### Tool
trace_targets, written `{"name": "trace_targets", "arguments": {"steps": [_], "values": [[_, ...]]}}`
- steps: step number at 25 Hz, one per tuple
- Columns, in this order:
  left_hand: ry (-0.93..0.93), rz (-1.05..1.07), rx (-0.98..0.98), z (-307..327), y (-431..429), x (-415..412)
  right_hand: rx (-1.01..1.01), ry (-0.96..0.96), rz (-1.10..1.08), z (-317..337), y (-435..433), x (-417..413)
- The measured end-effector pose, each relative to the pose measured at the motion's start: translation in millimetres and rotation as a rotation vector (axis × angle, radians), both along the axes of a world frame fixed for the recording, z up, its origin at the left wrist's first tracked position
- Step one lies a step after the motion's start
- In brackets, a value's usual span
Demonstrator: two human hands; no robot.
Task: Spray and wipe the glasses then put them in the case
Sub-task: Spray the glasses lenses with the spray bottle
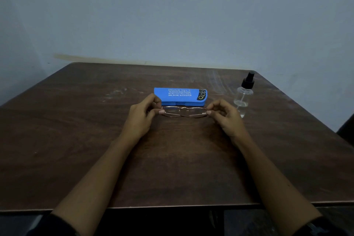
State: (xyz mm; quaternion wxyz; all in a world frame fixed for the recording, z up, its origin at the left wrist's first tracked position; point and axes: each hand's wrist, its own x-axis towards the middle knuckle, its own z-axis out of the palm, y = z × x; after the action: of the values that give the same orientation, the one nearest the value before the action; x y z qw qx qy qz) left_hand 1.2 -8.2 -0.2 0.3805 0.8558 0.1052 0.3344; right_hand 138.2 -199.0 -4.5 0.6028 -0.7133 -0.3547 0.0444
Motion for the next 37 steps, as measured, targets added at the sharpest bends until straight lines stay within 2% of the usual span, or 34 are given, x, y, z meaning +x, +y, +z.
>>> {"name": "trace_targets", "arguments": {"steps": [12, 19, 21, 27, 33, 37], "values": [[-0.076, 0.043, -0.167, 1.9, 0.0, 1.6, 0.076, -0.063, 0.04, 1.0, 0.4, -2.9], [-0.05, 0.07, -0.065, 1.1, 2.8, 2.8, 0.027, -0.228, -0.049, -0.2, 0.0, 0.9], [-0.051, 0.075, -0.069, 0.3, 3.7, 4.9, 0.036, -0.22, -0.048, -1.9, 0.2, 2.4], [0.054, -0.013, -0.305, -2.3, 0.4, 10.1, 0.013, -0.154, -0.036, -1.2, 0.1, 2.1], [0.02, -0.114, -0.519, -0.7, -4.0, 8.5, 0.009, -0.066, -0.053, -2.4, 1.4, 1.2], [-0.027, -0.168, -0.694, 3.2, -8.0, 6.3, -0.02, -0.095, -0.054, -0.5, 0.1, -2.2]]}}
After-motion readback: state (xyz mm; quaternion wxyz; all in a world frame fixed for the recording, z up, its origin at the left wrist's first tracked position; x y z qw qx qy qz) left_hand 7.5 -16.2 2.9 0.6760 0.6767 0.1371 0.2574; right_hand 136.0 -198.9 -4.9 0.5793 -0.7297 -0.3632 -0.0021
